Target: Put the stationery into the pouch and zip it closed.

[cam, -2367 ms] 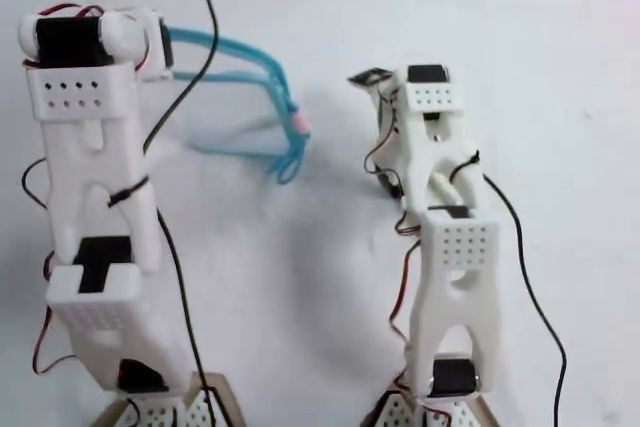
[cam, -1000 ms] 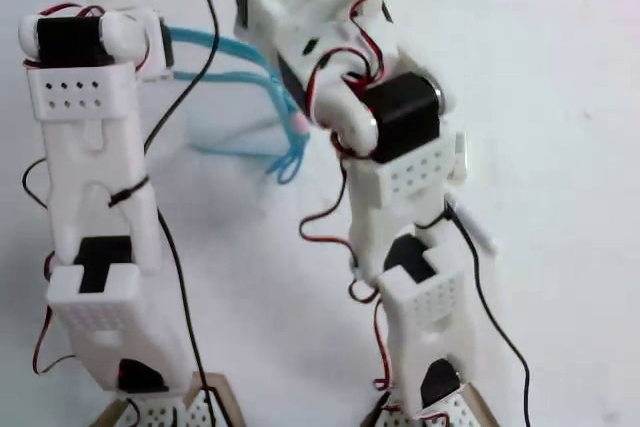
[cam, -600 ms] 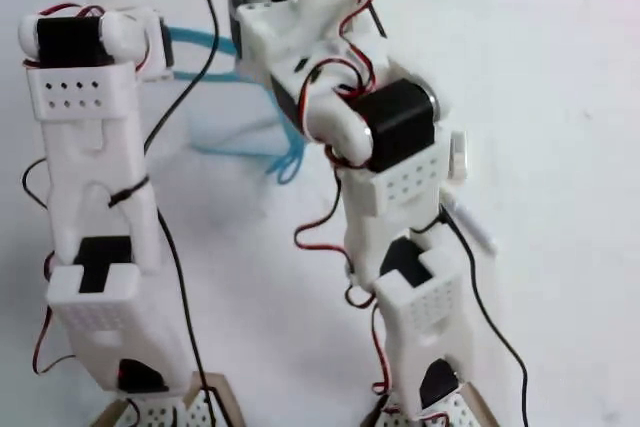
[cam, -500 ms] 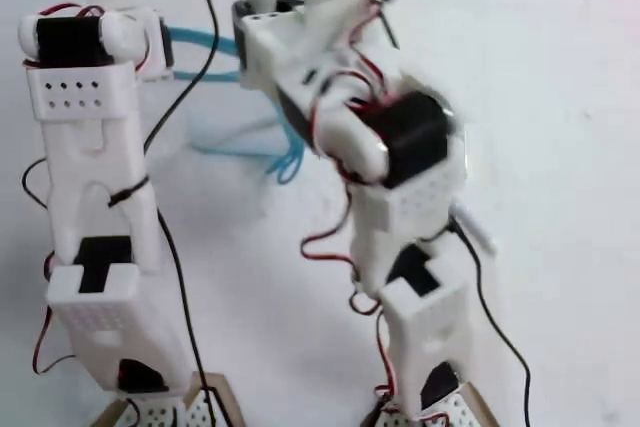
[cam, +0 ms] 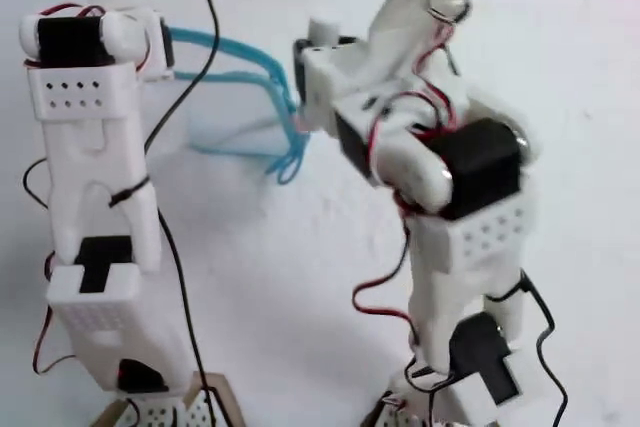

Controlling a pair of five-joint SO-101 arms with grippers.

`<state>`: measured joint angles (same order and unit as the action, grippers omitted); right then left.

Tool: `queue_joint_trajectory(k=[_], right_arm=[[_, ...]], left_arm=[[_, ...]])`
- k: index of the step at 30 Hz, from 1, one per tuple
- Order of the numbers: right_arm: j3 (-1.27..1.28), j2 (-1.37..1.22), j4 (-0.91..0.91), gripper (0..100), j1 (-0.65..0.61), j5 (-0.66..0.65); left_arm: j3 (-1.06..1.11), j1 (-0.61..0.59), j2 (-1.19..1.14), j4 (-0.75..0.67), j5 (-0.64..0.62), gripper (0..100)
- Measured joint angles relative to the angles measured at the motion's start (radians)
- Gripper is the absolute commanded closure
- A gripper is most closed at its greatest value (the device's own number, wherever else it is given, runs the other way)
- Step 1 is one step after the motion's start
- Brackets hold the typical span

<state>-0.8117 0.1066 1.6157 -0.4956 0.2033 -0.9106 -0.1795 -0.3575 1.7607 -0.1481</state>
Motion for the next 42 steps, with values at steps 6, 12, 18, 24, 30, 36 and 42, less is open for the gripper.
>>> queue_joint_trajectory(k=[6,12,18,24,30,36,42], right_arm=[[0.227,0.006,-0.365,98.1,-0.044,0.061],[0.390,0.008,-0.598,98.1,-0.106,0.066],[0.417,0.008,-0.695,98.1,-0.109,0.066],[0.488,0.009,-0.740,98.1,-0.114,0.025],[0.661,0.008,-0.848,98.1,-0.103,-0.071],[0.695,0.008,-0.893,91.9,-0.094,-0.143],[0.695,0.040,-0.858,62.2,-0.097,-0.152]], left_arm=[[0.000,0.000,0.000,0.000,0.000,98],[0.000,0.000,0.000,0.000,0.000,98],[-0.020,-0.002,-0.005,0.000,0.000,98],[-0.025,0.000,-0.005,0.000,0.000,98],[-0.025,0.002,-0.005,0.000,0.000,98],[-0.025,0.002,-0.005,0.000,0.000,98],[-0.025,0.002,-0.006,0.000,0.000,98]])
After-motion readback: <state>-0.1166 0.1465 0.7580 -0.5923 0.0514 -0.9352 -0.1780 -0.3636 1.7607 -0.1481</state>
